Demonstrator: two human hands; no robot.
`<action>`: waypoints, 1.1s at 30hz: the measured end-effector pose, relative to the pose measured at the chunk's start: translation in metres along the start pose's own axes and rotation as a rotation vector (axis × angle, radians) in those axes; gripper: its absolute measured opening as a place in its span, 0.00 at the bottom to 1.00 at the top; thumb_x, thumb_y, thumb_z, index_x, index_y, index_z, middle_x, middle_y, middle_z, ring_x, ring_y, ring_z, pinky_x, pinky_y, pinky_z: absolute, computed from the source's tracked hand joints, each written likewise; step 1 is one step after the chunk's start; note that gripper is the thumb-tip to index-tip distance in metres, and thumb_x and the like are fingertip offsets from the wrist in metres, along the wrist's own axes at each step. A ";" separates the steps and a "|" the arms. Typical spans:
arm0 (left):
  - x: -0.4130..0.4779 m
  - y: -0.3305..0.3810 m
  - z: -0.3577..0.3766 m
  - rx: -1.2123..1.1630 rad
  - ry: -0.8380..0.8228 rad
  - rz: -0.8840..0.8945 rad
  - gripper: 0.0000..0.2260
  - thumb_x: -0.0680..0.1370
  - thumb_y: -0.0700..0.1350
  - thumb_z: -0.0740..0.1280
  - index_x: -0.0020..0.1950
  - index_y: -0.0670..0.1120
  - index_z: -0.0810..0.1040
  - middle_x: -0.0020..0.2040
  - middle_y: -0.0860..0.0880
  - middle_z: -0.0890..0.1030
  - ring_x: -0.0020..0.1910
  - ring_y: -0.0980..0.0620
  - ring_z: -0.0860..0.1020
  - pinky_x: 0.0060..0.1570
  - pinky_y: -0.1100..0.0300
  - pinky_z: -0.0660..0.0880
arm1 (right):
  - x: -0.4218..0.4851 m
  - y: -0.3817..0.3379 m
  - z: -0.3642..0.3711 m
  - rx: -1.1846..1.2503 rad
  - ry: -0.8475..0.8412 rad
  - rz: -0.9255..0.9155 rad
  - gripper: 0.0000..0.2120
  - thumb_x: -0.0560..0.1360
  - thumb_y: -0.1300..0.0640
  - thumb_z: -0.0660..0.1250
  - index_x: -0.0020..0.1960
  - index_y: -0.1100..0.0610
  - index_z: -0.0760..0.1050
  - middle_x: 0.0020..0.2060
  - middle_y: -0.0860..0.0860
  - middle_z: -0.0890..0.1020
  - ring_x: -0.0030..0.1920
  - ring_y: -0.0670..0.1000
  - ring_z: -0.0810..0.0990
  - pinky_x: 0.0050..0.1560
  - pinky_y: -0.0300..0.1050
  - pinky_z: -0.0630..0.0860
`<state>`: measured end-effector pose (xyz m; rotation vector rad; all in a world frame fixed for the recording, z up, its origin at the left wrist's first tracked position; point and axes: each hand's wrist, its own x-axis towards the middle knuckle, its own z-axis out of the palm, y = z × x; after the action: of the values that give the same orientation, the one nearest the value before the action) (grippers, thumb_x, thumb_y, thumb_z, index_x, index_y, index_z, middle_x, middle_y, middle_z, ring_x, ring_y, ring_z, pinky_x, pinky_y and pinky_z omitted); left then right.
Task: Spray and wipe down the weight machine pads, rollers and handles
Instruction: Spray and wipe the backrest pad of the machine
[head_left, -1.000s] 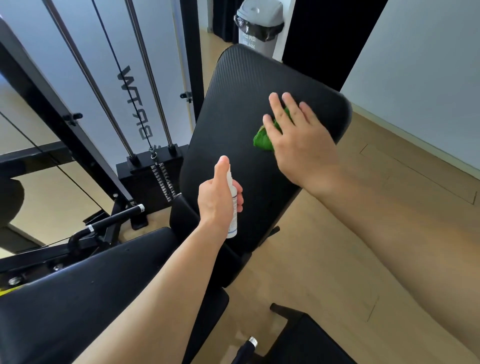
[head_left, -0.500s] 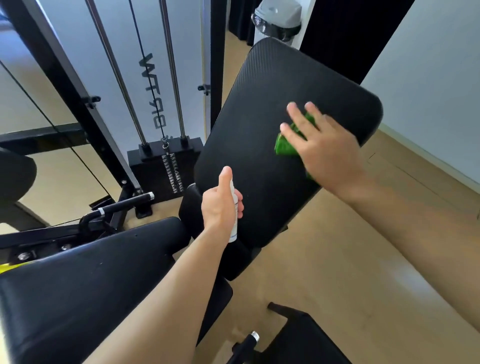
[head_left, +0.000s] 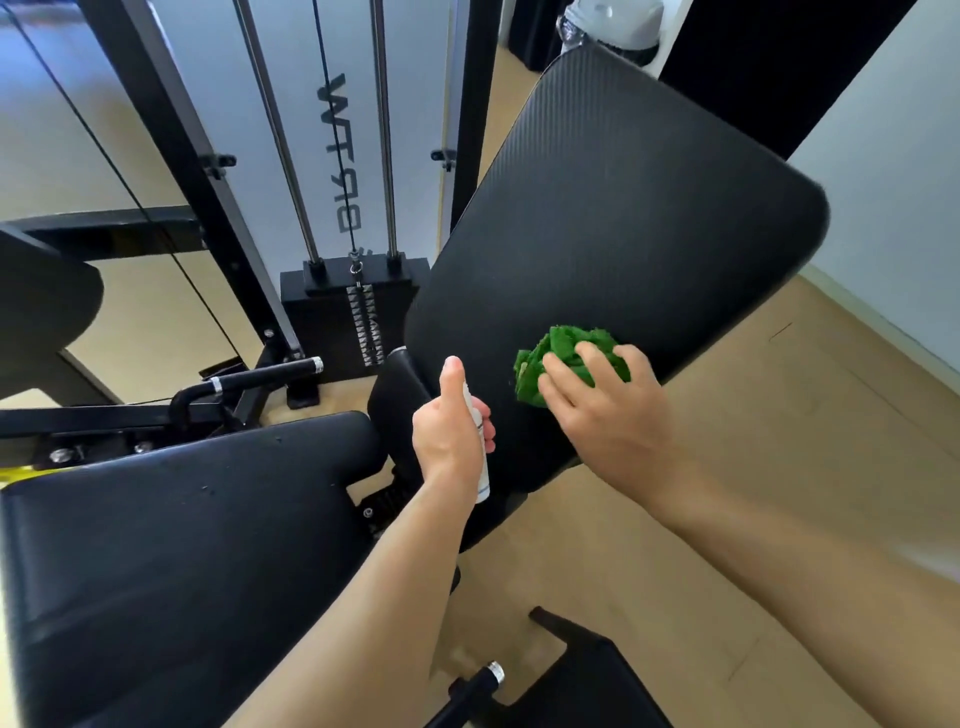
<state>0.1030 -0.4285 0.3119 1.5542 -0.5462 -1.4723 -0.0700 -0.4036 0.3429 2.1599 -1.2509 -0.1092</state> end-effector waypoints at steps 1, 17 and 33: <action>0.000 0.001 -0.003 0.012 -0.015 -0.001 0.29 0.82 0.64 0.62 0.31 0.43 0.77 0.26 0.48 0.77 0.29 0.50 0.76 0.38 0.53 0.77 | -0.012 0.004 -0.001 -0.015 0.002 -0.023 0.16 0.81 0.63 0.56 0.61 0.58 0.80 0.62 0.56 0.81 0.59 0.62 0.78 0.54 0.58 0.73; 0.051 0.032 -0.009 0.054 -0.126 -0.047 0.23 0.79 0.56 0.63 0.29 0.44 0.72 0.27 0.46 0.73 0.24 0.50 0.70 0.29 0.59 0.71 | 0.148 0.097 -0.024 -0.055 0.056 0.220 0.14 0.78 0.61 0.59 0.58 0.56 0.79 0.61 0.55 0.79 0.55 0.64 0.74 0.48 0.56 0.71; 0.126 0.041 -0.035 0.030 -0.051 -0.003 0.29 0.80 0.64 0.64 0.28 0.44 0.74 0.27 0.46 0.75 0.26 0.49 0.72 0.32 0.55 0.72 | 0.069 -0.022 0.020 0.198 -0.429 -0.469 0.19 0.78 0.59 0.56 0.59 0.54 0.84 0.68 0.55 0.79 0.67 0.60 0.77 0.71 0.62 0.66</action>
<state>0.1709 -0.5402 0.2726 1.5448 -0.5990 -1.5161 -0.0232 -0.4611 0.3308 2.6650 -0.9723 -0.7006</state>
